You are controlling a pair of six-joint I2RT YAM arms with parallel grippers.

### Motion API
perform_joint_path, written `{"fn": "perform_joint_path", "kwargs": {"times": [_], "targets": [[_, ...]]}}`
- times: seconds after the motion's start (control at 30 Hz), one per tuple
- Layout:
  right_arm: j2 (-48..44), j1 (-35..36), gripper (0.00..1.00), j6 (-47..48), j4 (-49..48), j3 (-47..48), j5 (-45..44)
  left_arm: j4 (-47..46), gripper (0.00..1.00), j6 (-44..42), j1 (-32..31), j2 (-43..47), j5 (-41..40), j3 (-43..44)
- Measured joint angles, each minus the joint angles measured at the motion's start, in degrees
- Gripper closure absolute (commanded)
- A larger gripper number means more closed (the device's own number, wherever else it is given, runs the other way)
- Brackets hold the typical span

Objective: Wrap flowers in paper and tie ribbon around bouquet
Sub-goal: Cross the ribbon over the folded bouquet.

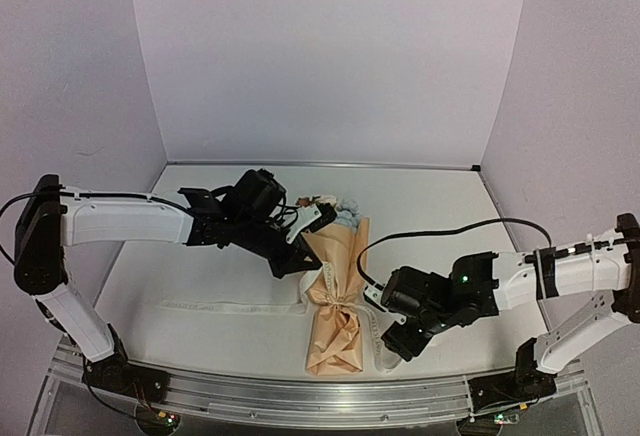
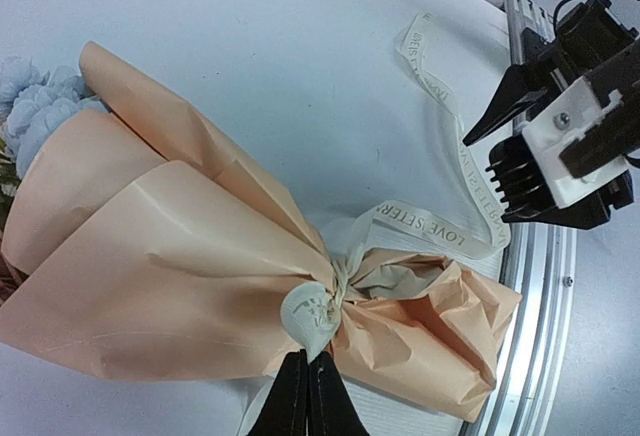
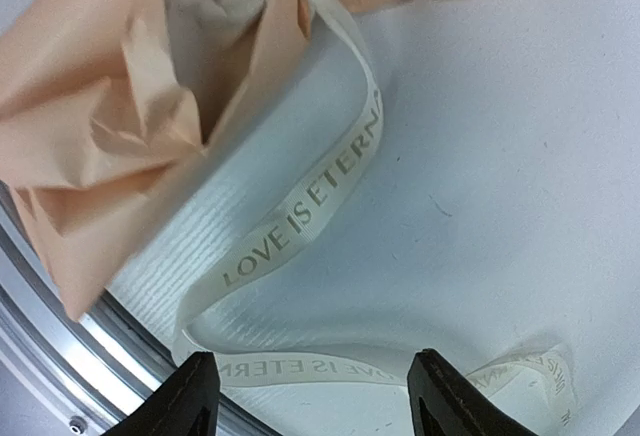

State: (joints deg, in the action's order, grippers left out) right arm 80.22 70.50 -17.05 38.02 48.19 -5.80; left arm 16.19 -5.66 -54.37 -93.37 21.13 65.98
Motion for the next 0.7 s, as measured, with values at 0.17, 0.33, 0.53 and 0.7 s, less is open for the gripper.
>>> {"fn": "perform_joint_path", "kwargs": {"times": [0.17,0.33,0.53,0.7], "targets": [[2.77,2.53,0.36,0.43,-1.83,-0.67,-1.45,1.00,0.98,-0.56,-0.05,-1.19,0.95,1.39],[5.99,5.65,0.39,0.95,-3.19,-0.61,-2.46,1.90,0.98,-0.58,-0.06,-1.72,1.23,1.40],[6.23,7.21,0.40,0.97,-4.15,-0.61,-2.96,1.90,0.98,-0.56,-0.06,-1.72,1.22,1.29],[6.23,8.18,0.43,0.85,-4.16,-0.61,-3.12,1.90,0.98,-0.49,-0.06,-1.72,1.20,0.68]]}}
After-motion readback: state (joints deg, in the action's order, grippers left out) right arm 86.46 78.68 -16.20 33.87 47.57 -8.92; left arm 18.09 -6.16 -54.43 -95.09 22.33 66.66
